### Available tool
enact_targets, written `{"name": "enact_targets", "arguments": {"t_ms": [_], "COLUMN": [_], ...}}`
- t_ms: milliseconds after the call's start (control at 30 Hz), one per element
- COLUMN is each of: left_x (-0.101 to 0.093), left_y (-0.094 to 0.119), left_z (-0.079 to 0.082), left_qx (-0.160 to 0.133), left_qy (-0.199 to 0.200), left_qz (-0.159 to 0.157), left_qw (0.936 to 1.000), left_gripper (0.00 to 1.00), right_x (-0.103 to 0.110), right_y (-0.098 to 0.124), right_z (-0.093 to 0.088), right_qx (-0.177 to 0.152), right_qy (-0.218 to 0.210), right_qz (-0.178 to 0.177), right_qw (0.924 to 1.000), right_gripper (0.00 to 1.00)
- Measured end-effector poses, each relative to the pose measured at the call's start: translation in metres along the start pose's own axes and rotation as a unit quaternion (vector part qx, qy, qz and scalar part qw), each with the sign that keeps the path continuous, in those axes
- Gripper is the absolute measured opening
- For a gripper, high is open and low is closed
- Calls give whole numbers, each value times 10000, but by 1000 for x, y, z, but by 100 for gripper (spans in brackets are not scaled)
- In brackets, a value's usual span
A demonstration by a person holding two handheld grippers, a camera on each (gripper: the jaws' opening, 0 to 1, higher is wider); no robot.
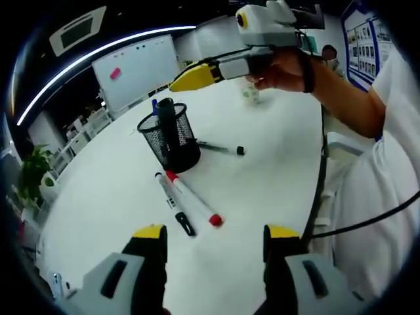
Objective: Place the scattered laser pointers and whiteboard markers into the pen holder and stack the scattered paper cups together
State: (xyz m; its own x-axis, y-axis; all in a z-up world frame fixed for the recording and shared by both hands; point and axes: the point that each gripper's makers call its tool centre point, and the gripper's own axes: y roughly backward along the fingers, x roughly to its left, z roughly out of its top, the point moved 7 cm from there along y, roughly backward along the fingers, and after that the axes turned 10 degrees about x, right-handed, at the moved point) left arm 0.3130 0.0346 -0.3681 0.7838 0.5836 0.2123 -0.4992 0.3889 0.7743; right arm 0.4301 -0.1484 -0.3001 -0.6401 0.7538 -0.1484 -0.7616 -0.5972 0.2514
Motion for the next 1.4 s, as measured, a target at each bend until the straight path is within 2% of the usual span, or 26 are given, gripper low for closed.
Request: {"name": "enact_targets", "arguments": {"t_ms": [933,1067,1167,1400], "left_x": [-3,-8,-12,-8], "left_y": [-1,4,7,6], "left_z": [0,3,7,8], "left_qx": [45,45,-57,-27], "left_qy": [-39,-97,-133,-144], "left_qz": [62,119,44,101], "left_qw": [10000,9999,9999,9998], "left_gripper": [60,60,60,60], "right_x": [-1,-1,-3,-1], "right_y": [6,7,8,7], "right_z": [-23,-26,-28,-34], "right_qx": [262,309,333,431], "right_qy": [-71,-72,-77,-71], "right_qz": [-22,-30,-29,-3], "right_qw": [9996,9995,9994,9990], "right_gripper": [28,28,28,28]}}
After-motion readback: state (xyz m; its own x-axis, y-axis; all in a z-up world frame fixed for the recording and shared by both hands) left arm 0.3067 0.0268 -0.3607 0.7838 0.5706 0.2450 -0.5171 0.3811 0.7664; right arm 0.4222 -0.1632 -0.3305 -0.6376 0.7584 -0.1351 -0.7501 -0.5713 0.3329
